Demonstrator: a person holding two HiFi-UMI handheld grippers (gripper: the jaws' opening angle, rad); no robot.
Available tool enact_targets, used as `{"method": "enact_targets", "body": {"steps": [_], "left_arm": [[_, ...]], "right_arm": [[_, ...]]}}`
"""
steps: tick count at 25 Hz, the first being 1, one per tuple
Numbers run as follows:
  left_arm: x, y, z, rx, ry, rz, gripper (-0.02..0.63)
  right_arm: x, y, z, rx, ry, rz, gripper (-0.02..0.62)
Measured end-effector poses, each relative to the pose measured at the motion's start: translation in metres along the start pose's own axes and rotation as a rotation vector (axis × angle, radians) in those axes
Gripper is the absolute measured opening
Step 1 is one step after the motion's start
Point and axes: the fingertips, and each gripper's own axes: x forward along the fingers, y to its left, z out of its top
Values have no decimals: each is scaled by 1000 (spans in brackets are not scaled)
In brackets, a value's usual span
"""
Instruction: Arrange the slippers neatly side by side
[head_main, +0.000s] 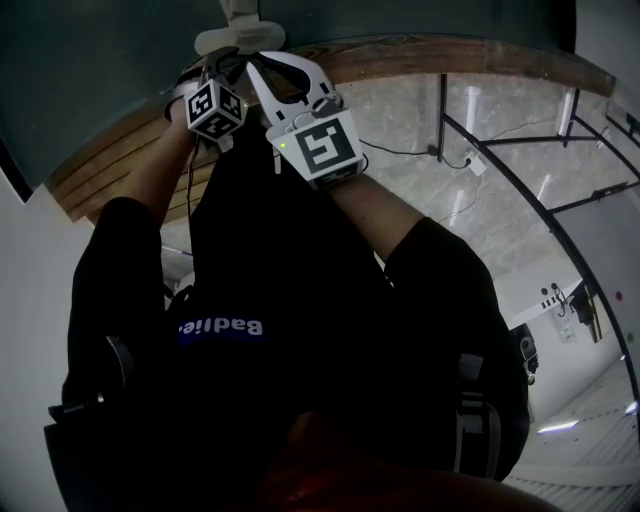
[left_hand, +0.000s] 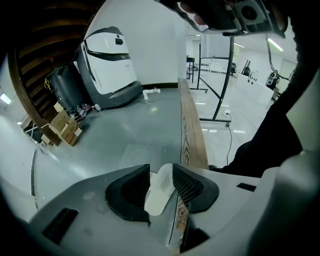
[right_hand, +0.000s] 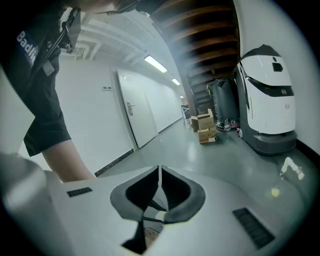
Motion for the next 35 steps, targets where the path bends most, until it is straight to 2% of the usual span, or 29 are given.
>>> {"method": "enact_targets", "body": {"steps": [4,7,13,15,24,31,35], "left_arm": [[29,11,-22,17,46,-8,115],[42,12,-39,25,75,-25,144],[84,8,-71,50,128,-62,144],[101,7,-78,70,142,-76,179],[165,15,-120,109,212,-103,181],[200,19,-132,194,226,-108,181],[218,12,-143,254,253,-154,181]], "right_arm": [[21,-13,-7,-9,-3,-18,0],[35,-11,-13,-10,-1,-20,0],[59,-20,-42,9,6,-45,0],[64,-29,-50,17,2,-63,0],[84,-59,-85,37,-11,-122,0],[90,-76,-111,37,-10,-145,0],[93,-82,-115,31,-17,-157,0]]}}
